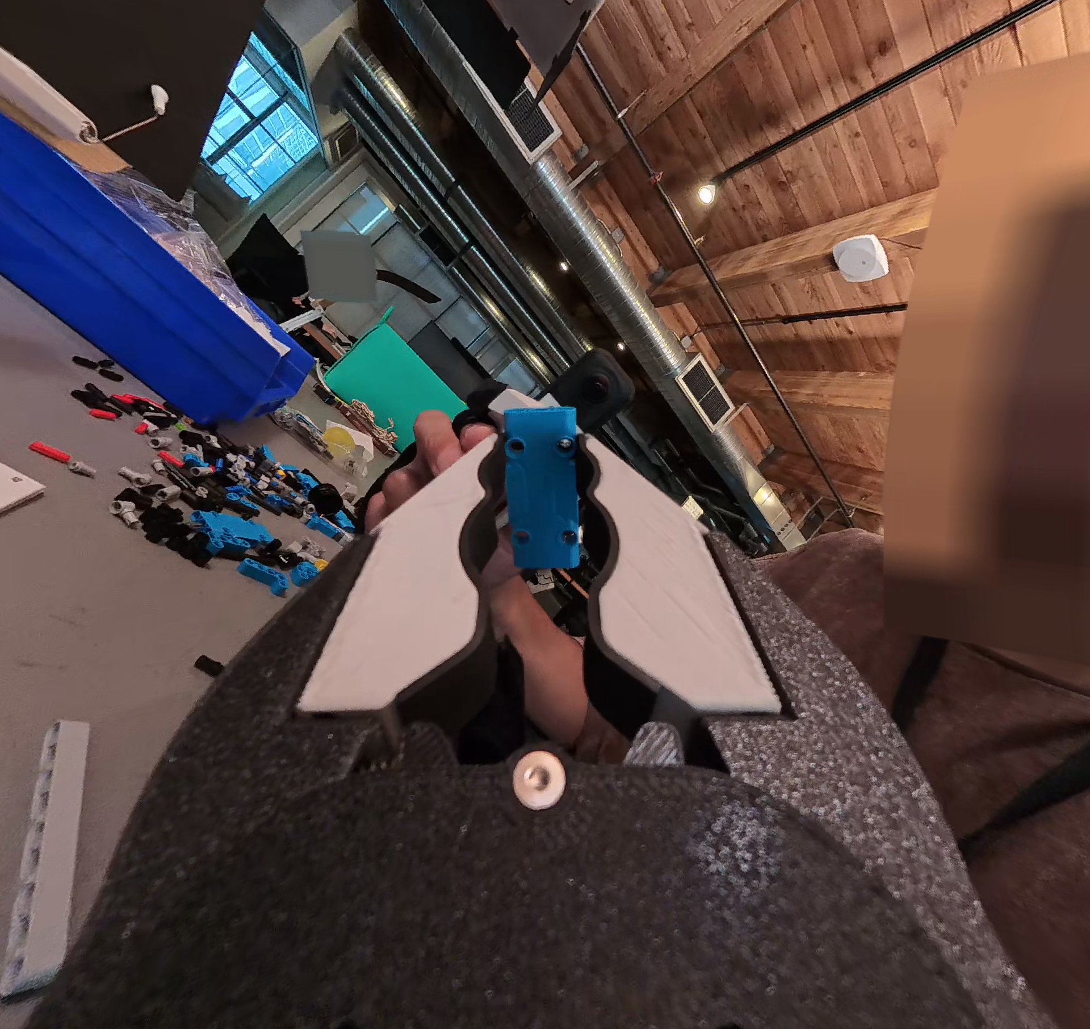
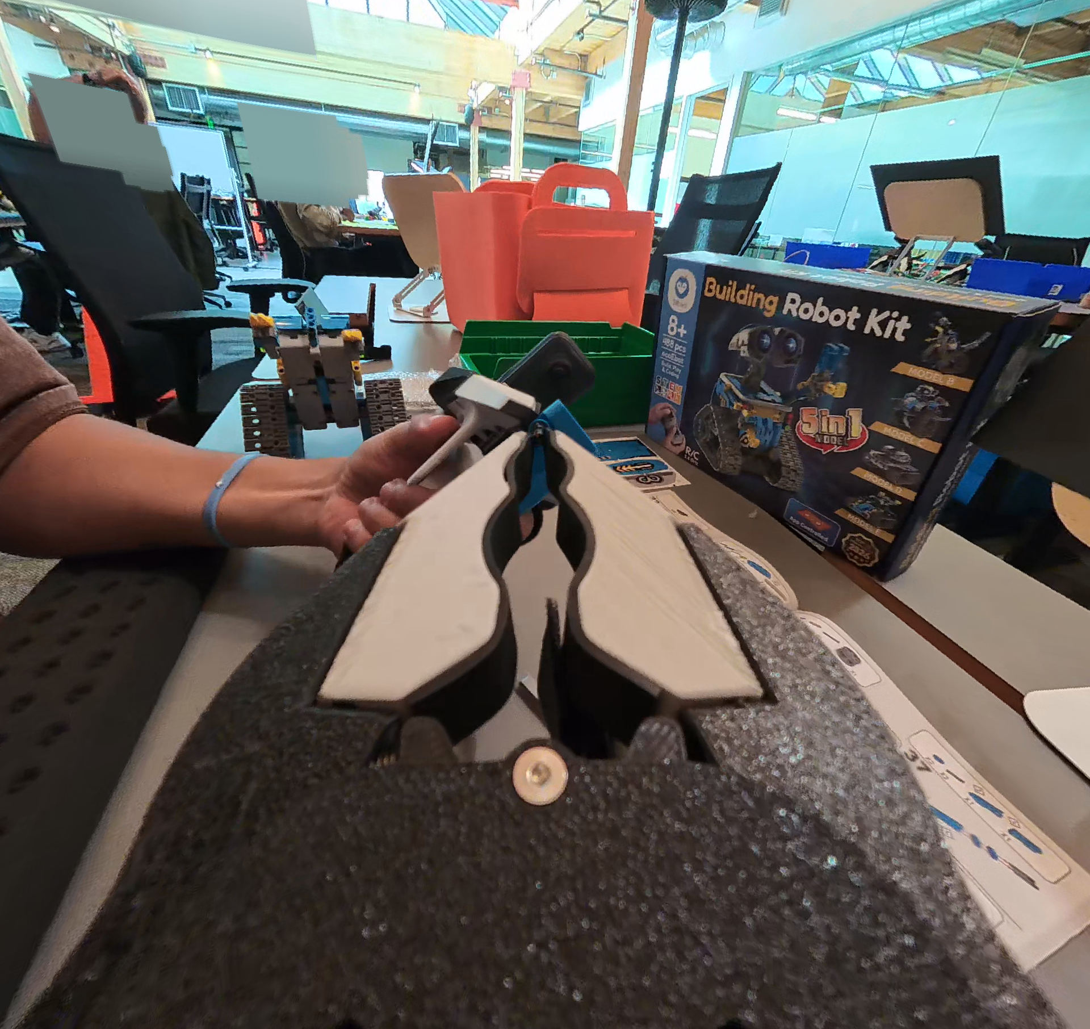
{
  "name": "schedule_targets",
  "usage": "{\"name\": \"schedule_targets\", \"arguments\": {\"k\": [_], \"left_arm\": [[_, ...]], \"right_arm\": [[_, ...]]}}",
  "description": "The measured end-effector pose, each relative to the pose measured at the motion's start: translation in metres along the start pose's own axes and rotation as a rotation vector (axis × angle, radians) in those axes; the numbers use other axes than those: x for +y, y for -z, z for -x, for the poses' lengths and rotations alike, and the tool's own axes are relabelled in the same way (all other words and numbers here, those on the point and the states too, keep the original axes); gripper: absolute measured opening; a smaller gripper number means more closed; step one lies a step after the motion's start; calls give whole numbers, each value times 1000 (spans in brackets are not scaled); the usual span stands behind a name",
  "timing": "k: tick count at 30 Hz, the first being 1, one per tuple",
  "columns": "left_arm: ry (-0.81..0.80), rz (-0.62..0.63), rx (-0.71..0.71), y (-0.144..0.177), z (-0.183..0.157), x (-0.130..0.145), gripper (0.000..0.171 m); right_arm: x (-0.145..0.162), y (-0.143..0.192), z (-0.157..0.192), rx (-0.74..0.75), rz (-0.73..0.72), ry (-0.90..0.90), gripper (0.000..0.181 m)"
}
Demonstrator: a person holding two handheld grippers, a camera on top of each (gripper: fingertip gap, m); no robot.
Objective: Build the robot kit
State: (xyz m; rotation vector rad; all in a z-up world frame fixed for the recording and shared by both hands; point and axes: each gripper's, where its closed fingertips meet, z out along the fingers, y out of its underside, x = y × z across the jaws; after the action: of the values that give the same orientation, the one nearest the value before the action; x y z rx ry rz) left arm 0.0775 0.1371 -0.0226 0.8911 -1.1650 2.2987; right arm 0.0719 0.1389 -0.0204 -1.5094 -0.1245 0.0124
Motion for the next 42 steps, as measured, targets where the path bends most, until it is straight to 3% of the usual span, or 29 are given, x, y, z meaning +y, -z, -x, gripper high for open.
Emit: {"name": "schedule_targets", "arguments": {"k": [8,17,22,34,39,42], "left_arm": [[-118,172,-167,6,16,18,23],[-211,327,-247,8,25,40,22],[-187,319,-227,5,24,42,22],[-176,248,-257,11,28,23,22],[-381,344,-552,36,63,17,23],[-480,382,-676,43,77,15,23]], "right_arm": [[22,6,4,-69,171,50,2],[42,16,14,-180,300,-4,3],[45,15,18,-212,288,-43,2],[45,24,-5,-124,260,-71,9],[114,69,-29,-63,674,-68,18],[136,84,-21,-104,805,-104,17]]}}
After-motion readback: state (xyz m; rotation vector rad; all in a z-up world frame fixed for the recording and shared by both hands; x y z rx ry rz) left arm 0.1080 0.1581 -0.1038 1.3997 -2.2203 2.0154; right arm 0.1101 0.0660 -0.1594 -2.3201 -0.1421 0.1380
